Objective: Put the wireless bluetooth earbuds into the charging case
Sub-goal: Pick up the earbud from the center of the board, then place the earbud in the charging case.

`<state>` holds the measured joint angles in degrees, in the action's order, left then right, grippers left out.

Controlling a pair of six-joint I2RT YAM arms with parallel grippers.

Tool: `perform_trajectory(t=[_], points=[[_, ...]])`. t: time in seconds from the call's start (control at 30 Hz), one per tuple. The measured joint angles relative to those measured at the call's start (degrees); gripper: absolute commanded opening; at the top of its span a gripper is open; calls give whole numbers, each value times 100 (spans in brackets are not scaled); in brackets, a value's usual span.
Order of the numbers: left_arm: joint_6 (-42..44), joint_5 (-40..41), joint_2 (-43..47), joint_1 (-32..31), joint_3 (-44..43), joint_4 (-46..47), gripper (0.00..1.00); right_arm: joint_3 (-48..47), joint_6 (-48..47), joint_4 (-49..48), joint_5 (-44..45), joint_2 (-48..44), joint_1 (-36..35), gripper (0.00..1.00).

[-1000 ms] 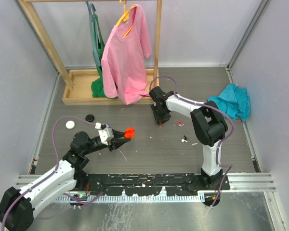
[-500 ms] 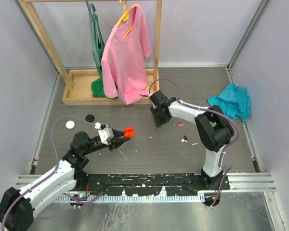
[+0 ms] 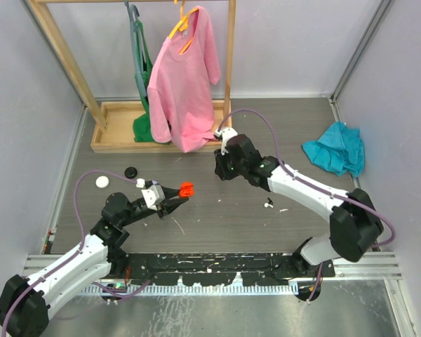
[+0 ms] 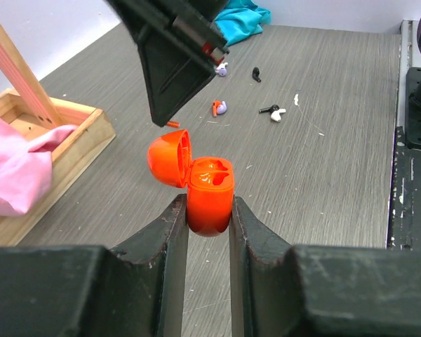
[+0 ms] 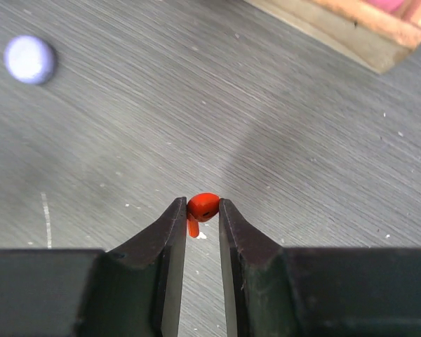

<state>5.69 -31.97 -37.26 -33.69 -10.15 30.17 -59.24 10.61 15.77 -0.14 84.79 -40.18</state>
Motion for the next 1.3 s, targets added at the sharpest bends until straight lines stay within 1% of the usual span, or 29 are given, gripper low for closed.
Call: perform_trajectory(t=[0.17, 0.33, 0.37, 0.63, 0.77, 1.0, 1.3], points=[[22, 79, 11, 0, 2, 46, 0, 446, -48, -629, -85, -774, -260, 23], [138, 90, 15, 0, 24, 177, 0, 981, -149, -1460, -155, -1576, -577, 23], [155, 87, 15, 0, 33, 223, 0, 1161, -164, -1786, -208, -1801, -623, 23], [343, 24, 13, 0, 48, 531, 0, 1792, -166, -3067, -518, -2531, -935, 23], [380, 15, 13, 0, 48, 673, 0, 2127, -116, -3814, -656, -2669, -1141, 23], [212, -28, 13, -7, 46, 835, 0, 2524, -35, -4988, -658, -2568, -1580, 23], [-70, -42, 138, -7, 46, 938, 0, 2573, -57, -5932, -555, -2199, -1954, 23]])
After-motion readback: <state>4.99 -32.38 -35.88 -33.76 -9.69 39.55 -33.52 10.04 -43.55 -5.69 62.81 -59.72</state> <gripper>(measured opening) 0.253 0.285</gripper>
